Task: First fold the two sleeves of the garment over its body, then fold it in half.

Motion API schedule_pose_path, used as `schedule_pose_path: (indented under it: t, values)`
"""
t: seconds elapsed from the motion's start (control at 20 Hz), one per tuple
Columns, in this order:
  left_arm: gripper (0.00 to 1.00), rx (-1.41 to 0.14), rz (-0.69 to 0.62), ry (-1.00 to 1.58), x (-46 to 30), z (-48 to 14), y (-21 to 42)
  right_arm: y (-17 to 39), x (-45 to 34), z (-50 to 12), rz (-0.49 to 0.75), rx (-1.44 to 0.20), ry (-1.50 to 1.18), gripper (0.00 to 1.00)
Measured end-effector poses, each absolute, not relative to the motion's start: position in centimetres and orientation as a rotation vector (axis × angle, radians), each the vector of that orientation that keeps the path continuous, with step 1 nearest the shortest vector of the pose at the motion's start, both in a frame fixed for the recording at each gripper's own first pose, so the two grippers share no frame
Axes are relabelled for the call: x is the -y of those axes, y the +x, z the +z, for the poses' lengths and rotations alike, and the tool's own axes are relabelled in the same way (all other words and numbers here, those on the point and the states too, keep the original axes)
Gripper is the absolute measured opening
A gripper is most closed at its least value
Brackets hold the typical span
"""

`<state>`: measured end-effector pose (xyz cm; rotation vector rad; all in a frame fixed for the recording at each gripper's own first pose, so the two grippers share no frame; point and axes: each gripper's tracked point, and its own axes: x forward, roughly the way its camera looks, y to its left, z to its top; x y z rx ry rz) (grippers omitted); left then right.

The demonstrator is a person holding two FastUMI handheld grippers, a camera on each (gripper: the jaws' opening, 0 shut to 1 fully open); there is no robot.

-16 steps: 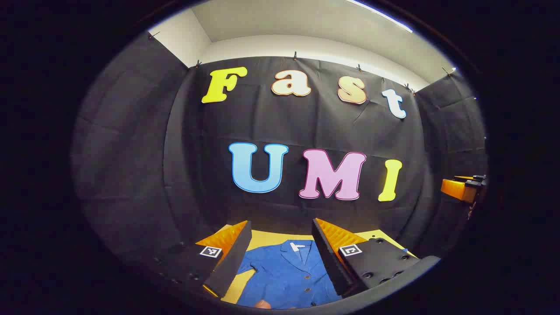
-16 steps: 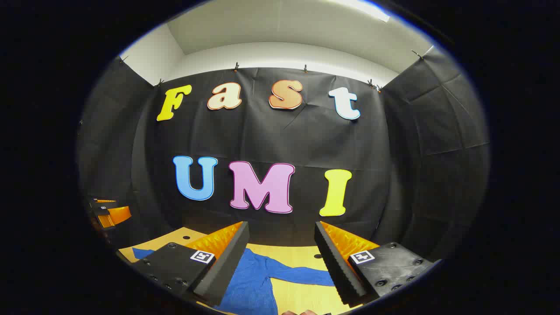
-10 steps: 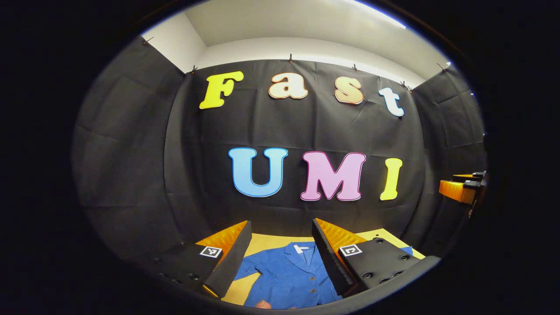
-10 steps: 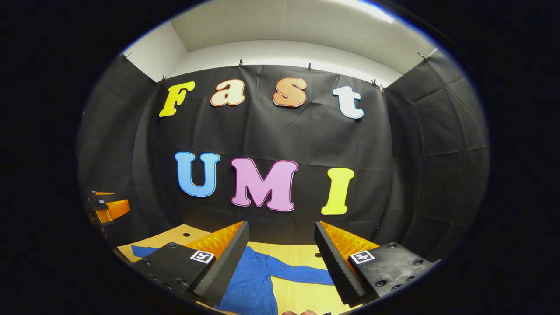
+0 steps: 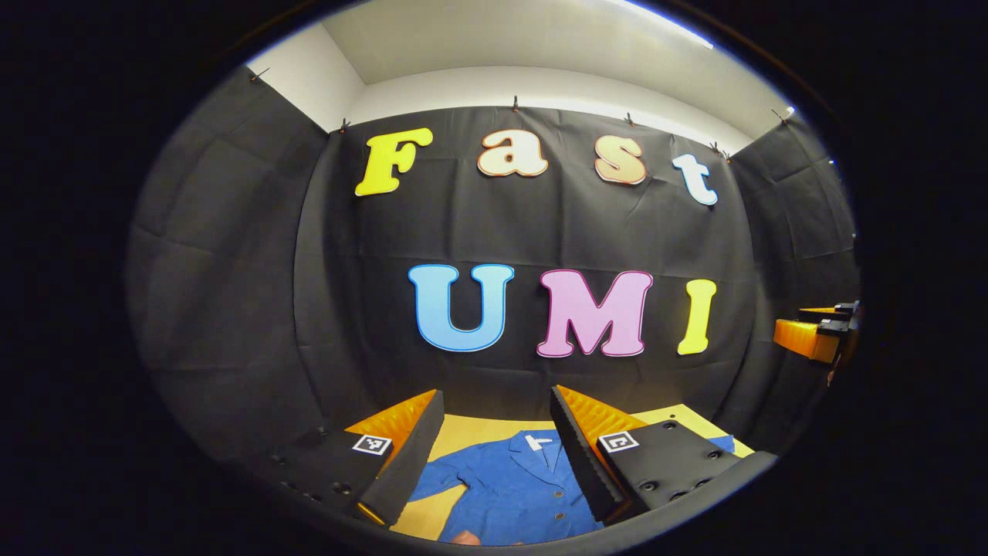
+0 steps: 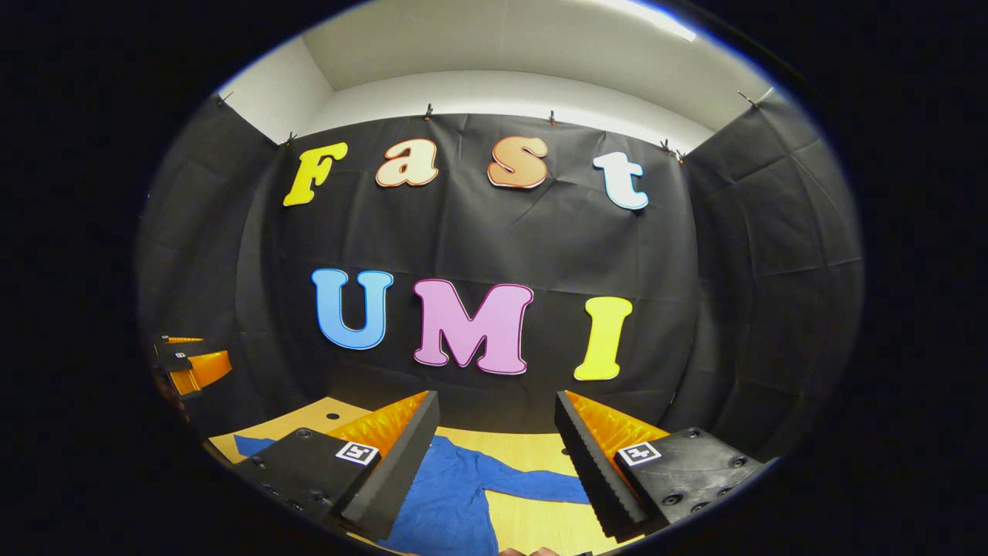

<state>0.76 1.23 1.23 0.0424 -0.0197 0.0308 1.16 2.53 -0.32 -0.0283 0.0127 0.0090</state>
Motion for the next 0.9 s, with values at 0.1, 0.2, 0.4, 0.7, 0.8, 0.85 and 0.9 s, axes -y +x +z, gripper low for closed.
schedule_pose_path:
  t: [0.1,0.2,0.4,0.7,0.8,0.85,0.9]
  values:
    - [0.8,0.025,0.022,0.037,-1.0,1.4,1.1,1.4,-2.8,-0.4,0.007,-0.016,-0.034,0.96]
    - [0.8,0.029,0.024,0.043,-1.1,1.5,1.3,1.8,-2.6,-0.8,-0.001,-0.024,-0.043,0.96]
    - [0.8,0.034,0.031,0.049,-1.5,1.6,1.8,2.9,-1.4,-1.0,-0.032,-0.039,-0.097,0.96]
    - [0.8,0.012,0.025,0.008,-2.3,0.8,2.8,5.3,1.0,-0.3,-0.086,-0.034,-0.192,0.96]
    - [0.8,0.001,0.022,-0.021,-2.4,0.5,3.1,6.5,2.4,-0.9,-0.108,-0.057,-0.236,0.96]
    - [0.8,-0.009,0.018,-0.038,-2.3,0.3,3.3,7.1,2.9,-1.2,-0.108,-0.069,-0.248,0.92]
    - [0.8,-0.014,0.012,-0.055,-2.1,0.1,3.5,7.9,3.3,-1.7,-0.109,-0.083,-0.25,0.96]
